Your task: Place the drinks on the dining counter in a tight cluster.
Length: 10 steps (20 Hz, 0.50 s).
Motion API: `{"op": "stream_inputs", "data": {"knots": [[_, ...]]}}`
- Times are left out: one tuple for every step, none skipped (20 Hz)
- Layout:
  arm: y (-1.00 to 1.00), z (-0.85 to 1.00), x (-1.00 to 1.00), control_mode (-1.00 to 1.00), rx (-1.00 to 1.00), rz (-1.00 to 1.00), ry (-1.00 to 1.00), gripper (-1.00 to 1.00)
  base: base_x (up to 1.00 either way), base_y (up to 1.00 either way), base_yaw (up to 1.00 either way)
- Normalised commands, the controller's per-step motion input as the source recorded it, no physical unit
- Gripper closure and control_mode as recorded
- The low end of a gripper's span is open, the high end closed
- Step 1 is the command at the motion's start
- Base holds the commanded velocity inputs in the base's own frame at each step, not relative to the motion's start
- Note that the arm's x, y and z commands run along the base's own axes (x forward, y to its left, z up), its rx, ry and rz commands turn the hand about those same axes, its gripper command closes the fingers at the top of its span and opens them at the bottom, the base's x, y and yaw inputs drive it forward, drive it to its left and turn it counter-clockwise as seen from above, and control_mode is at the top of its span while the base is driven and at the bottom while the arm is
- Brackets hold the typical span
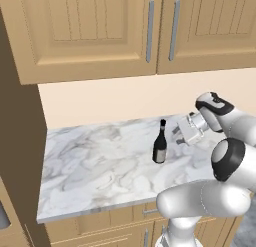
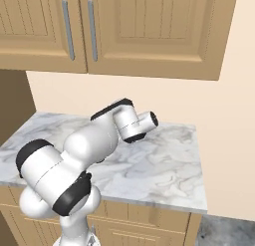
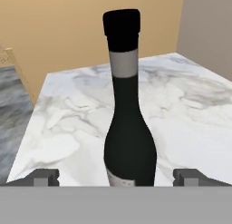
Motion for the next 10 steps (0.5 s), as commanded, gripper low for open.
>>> {"op": "stream_inputs", "data": {"knots": [[0.16,-0.04,0.00,-1.00,0.00,0.00,0.00,-1.00,0.00,0.00,0.00],[0.19,-0.06,0.00,-1.00,-0.01,0.00,0.00,-1.00,0.00,0.00,0.00],[0.18,-0.04,0.01,-1.00,-0.01,0.00,0.00,-1.00,0.00,0.00,0.00],[0.16,0.00,0.03,-1.00,-0.01,0.00,0.00,-1.00,0.00,0.00,0.00],[0.10,0.00,0.05,-1.00,0.00,0.00,0.00,-1.00,0.00,0.00,0.00],[0.04,0.00,0.03,-1.00,0.00,0.00,0.00,-1.00,0.00,0.00,0.00],[0.08,0.00,0.11,-1.00,0.00,0.00,0.00,-1.00,0.00,0.00,0.00],[0.14,0.00,0.21,-1.00,-0.01,0.00,0.00,-1.00,0.00,0.00,0.00],[0.14,0.00,0.24,-1.00,-0.01,0.00,0.00,-1.00,0.00,0.00,0.00],[0.13,0.00,0.24,-1.00,-0.02,0.00,0.00,-1.00,0.00,0.00,0.00]]}}
